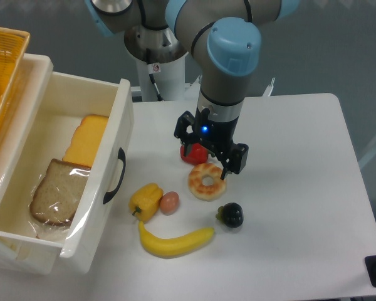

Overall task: Pick up the egg
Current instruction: 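Move the gripper from above the donut toward the small pinkish egg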

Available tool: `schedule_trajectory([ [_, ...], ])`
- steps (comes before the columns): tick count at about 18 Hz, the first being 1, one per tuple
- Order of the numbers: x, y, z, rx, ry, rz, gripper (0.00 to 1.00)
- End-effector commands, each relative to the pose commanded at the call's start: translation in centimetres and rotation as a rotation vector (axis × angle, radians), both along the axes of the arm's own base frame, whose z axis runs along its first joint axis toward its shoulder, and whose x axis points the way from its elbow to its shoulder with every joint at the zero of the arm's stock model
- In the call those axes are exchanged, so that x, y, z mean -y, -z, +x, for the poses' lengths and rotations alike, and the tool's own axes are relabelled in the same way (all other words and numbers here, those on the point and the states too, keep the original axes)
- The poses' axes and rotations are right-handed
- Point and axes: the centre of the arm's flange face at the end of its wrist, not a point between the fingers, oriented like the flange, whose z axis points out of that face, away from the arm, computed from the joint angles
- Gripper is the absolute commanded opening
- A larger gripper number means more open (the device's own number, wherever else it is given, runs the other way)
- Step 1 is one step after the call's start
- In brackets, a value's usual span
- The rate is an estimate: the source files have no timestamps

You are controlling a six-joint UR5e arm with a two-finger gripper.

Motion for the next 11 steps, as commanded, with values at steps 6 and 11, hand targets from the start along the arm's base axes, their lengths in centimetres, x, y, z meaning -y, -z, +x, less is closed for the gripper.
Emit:
schedule_trajectory([
  [6, -0.34, -0.12, 0.16, -0.009, 0.005, 0.007, 1.0],
  [11, -0.77, 0.05, 0.02, -0.027, 0.002, 0.02, 1.0],
])
